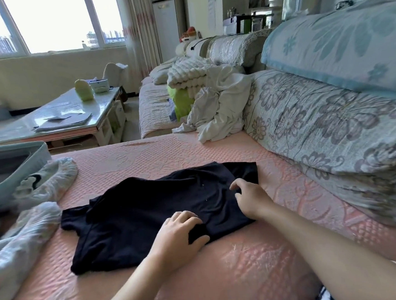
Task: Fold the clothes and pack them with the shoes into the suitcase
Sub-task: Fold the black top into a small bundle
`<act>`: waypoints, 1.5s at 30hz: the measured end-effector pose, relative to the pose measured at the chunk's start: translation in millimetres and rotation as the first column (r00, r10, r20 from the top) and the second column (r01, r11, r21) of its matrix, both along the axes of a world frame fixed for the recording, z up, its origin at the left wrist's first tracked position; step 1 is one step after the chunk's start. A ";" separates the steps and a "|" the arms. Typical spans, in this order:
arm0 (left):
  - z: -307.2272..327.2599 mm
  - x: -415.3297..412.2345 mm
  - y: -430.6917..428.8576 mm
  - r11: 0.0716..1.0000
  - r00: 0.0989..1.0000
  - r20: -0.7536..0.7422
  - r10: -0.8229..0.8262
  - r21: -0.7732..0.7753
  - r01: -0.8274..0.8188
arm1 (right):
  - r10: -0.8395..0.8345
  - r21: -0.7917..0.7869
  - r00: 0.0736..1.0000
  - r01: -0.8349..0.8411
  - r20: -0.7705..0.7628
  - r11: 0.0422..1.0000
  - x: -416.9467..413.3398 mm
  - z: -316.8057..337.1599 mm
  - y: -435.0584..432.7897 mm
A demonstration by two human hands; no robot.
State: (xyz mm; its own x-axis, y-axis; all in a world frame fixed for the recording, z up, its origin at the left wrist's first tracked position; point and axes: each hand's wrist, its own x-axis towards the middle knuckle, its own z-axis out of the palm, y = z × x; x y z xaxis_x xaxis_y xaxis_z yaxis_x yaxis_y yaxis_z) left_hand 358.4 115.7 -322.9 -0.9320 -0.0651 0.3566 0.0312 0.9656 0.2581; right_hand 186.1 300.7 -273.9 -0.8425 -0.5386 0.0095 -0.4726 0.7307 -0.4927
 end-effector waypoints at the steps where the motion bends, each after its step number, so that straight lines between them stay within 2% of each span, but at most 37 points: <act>1: -3.7 4.3 -0.6 1.000 1.000 -0.018 -0.002 0.017 0.002 | -0.002 -0.059 1.000 0.002 -0.008 0.998 4.1 0.9 1.8; 3: -4.7 9.2 1.5 0.999 0.994 -0.109 0.001 0.047 0.004 | -0.018 -0.093 0.999 0.015 -0.037 0.996 8.9 4.4 6.8; 7: 12.6 13.1 13.0 0.997 0.949 -0.308 0.060 0.058 -0.045 | -0.040 -0.060 0.995 0.034 -0.097 0.998 9.3 15.6 20.1; 9: 15.3 17.4 18.4 0.999 0.966 -0.256 -0.034 -0.017 0.031 | 0.010 0.089 0.997 -0.003 -0.082 0.996 12.2 18.8 27.2; 11: 12.4 24.3 23.5 0.983 0.983 -0.096 -0.158 -0.104 0.148 | 0.052 0.301 0.998 -0.037 -0.040 0.953 20.6 17.1 31.5; 13: 9.7 29.9 23.5 0.986 0.988 -0.011 -0.153 -0.074 0.152 | 0.063 0.444 0.996 -0.031 -0.058 0.896 30.9 13.0 30.4; 16: 13.6 38.6 9.9 0.997 0.994 -0.110 0.014 0.079 -0.005 | 0.176 0.526 0.928 0.026 -0.329 0.850 39.4 12.3 12.6; 18: 12.3 46.2 -11.2 0.988 0.975 -0.164 0.150 0.060 -0.142 | 0.271 0.478 0.879 -0.058 -0.391 0.877 47.4 10.7 -4.8; 21: 14.6 65.8 -48.3 0.883 0.881 -0.084 0.466 -0.016 -0.469 | 0.432 0.377 0.858 -0.317 -0.278 0.871 67.7 -0.2 -34.0; 24: 22.5 94.7 -74.9 0.686 0.684 0.047 0.728 -0.038 -0.727 | 0.521 0.318 0.825 -0.444 -0.219 0.838 91.2 -6.5 -64.6; 26: 26.5 111.4 -86.9 0.568 0.557 0.156 0.816 -0.031 -0.823 | 0.556 0.303 0.805 -0.487 -0.207 0.819 106.5 -7.2 -81.9; 29: 30.4 125.7 -96.5 0.503 0.495 0.215 0.842 0.019 -0.864 | 0.597 0.333 0.788 -0.528 -0.152 0.781 124.4 -11.5 -96.2; 31: 35.1 129.9 -100.1 0.478 0.503 0.241 0.830 0.157 -0.864 | 0.621 0.354 0.777 -0.554 -0.106 0.754 131.2 -15.0 -100.8; 34: 46.1 134.6 -101.5 0.459 0.569 0.236 0.788 0.391 -0.798 | 0.613 0.336 0.785 -0.557 -0.086 0.760 134.0 -16.8 -103.4; 37: 58.0 139.3 -94.5 0.455 0.647 0.174 0.743 0.578 -0.677 | 0.602 0.339 0.794 -0.546 -0.082 0.766 133.8 -16.3 -103.5; 39: 64.5 141.9 -86.8 0.473 0.684 0.121 0.719 0.636 -0.610 | 0.602 0.336 0.795 -0.548 -0.076 0.766 134.7 -14.6 -103.3; 42: 70.3 149.5 -83.3 0.521 0.697 0.067 0.714 0.613 -0.594 | 0.610 0.308 0.790 -0.565 -0.067 0.765 134.3 -12.8 -105.4; 43: 73.0 154.1 -85.0 0.550 0.693 0.090 0.715 0.540 -0.638 | 0.615 0.299 0.787 -0.574 -0.058 0.762 133.6 -12.6 -106.3; 45: 76.2 163.6 -92.1 0.625 0.688 0.258 0.678 0.290 -0.724 | 0.627 0.287 0.779 -0.597 -0.018 0.749 132.5 -10.8 -107.1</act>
State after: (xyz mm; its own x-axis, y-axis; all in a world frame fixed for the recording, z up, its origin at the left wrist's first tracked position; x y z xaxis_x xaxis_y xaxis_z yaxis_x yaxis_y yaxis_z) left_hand 522.0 23.7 -246.7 -0.5816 -0.8105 0.0696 -0.6688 0.5252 0.5262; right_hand 318.6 193.6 -284.7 -0.3325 -0.9340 -0.1306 -0.8995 0.3557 -0.2538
